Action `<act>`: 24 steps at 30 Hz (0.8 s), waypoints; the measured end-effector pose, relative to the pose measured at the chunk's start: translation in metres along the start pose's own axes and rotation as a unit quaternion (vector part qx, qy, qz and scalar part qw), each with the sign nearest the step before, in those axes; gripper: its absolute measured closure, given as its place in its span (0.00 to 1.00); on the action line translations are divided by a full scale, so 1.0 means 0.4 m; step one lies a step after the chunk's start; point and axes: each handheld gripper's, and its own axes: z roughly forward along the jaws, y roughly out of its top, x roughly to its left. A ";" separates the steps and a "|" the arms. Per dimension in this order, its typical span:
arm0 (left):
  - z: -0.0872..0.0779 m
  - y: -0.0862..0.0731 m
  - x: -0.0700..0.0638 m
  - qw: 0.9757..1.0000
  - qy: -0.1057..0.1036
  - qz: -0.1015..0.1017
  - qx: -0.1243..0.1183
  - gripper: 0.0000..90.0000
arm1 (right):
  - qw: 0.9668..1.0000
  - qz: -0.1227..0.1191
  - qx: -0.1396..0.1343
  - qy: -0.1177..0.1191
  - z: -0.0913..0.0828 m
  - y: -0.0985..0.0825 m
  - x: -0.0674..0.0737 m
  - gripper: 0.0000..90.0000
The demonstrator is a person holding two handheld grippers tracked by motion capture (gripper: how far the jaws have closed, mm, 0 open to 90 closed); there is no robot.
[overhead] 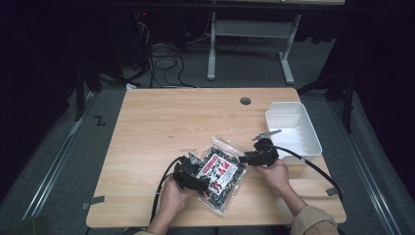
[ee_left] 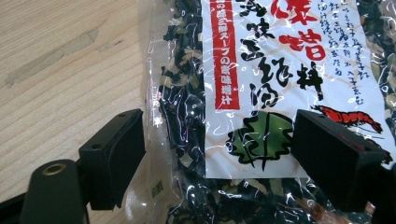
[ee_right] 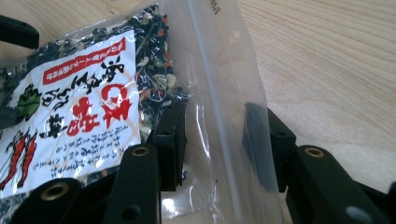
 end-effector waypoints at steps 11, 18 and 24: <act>0.002 -0.011 0.011 1.000 -0.013 -0.024 -0.008 0.20 | 0.999 -0.035 -0.010 0.011 -0.018 -0.004 0.012 0.94; 0.004 -0.017 0.018 0.999 -0.016 -0.042 -0.013 0.17 | 0.998 -0.053 -0.016 0.010 -0.031 -0.006 0.017 0.98; 0.000 -0.019 0.017 0.998 -0.017 -0.050 -0.023 0.17 | 0.998 -0.053 -0.033 0.021 -0.070 -0.001 0.018 0.99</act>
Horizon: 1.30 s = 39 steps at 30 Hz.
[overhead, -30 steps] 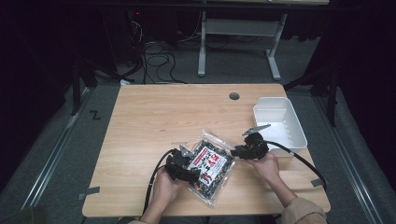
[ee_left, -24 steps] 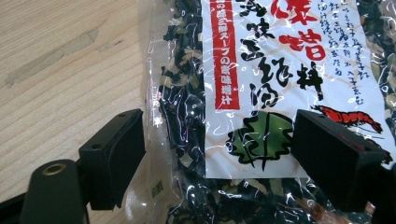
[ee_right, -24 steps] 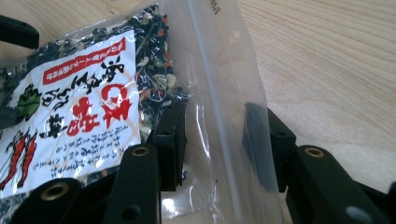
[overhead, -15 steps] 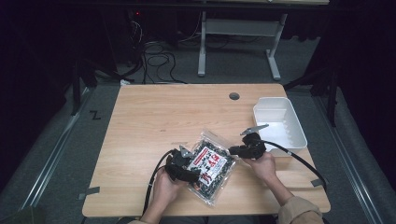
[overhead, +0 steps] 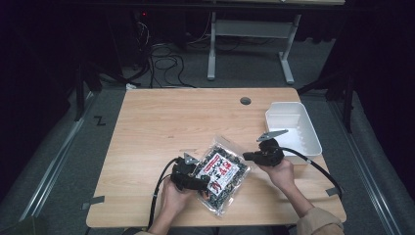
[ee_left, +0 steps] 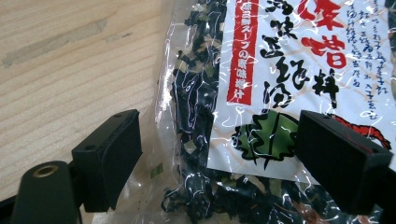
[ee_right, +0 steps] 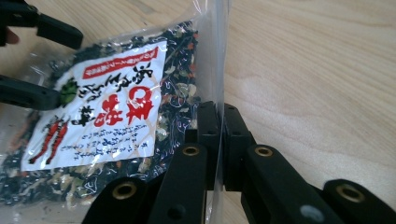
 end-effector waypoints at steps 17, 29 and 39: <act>-0.016 0.003 -0.001 1.000 0.007 0.001 -0.022 0.25 | 0.999 -0.015 -0.037 -0.013 -0.128 0.033 -0.007 1.00; -0.028 0.003 0.010 0.999 0.008 -0.017 -0.027 0.30 | 0.997 -0.046 -0.053 -0.023 -0.202 0.055 0.025 1.00; -0.034 0.001 0.016 0.999 0.007 -0.029 -0.033 0.32 | 0.994 -0.091 -0.059 -0.031 -0.266 0.101 0.071 1.00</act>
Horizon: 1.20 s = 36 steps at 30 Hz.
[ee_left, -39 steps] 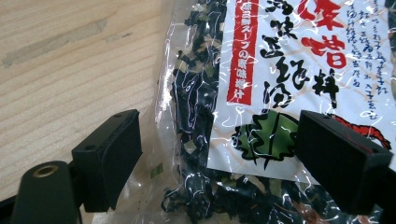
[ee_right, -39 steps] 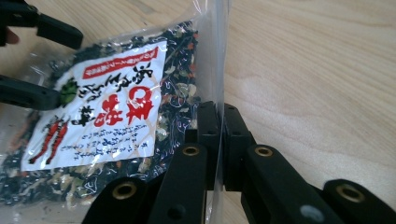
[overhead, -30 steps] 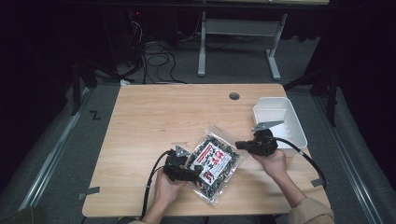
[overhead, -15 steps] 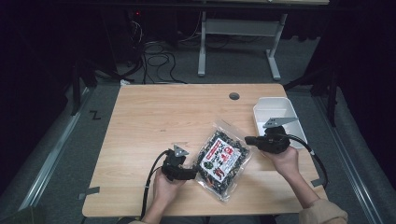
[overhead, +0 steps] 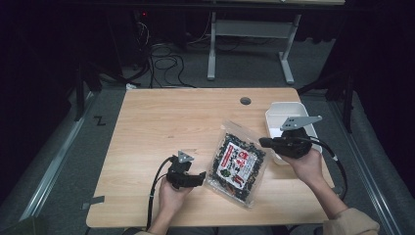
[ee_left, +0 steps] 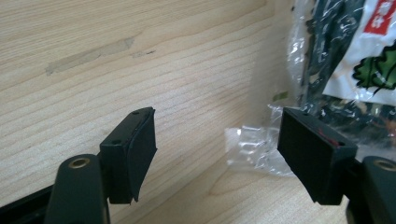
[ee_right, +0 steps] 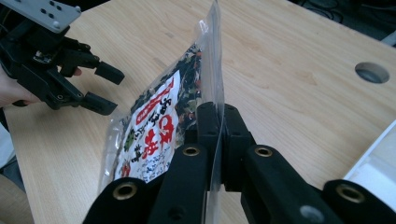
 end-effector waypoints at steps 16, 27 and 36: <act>-0.001 0.000 0.001 1.000 0.002 0.007 0.006 0.32 | 0.999 -0.030 -0.012 -0.018 -0.028 0.112 0.026 1.00; 0.006 -0.002 -0.004 1.000 0.004 0.011 0.014 0.33 | 0.999 -0.016 -0.034 -0.036 -0.069 0.164 -0.002 1.00; 0.014 -0.003 -0.008 0.999 0.000 0.020 0.028 0.33 | 0.996 0.014 -0.063 -0.057 -0.117 0.197 -0.056 1.00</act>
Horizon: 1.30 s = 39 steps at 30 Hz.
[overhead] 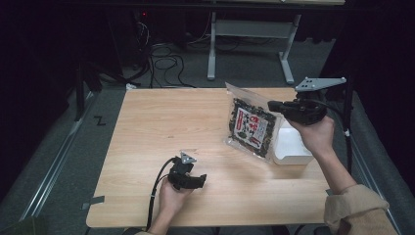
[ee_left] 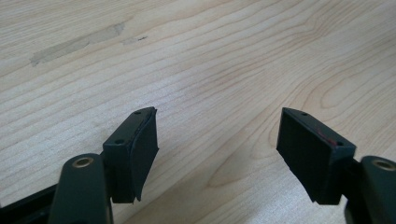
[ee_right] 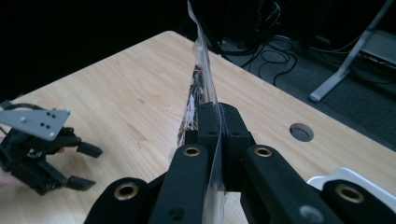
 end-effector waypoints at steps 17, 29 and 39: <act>0.004 0.000 -0.002 1.000 -0.004 0.008 0.008 0.33 | 0.999 0.014 -0.013 -0.048 -0.043 0.036 -0.057 1.00; 0.003 0.000 -0.007 1.000 -0.014 0.014 0.003 0.33 | 0.996 0.021 -0.031 -0.079 -0.084 0.033 -0.094 1.00; 0.000 0.001 -0.010 1.000 -0.020 0.020 -0.002 0.33 | 0.991 0.033 -0.042 -0.119 -0.126 0.015 -0.137 1.00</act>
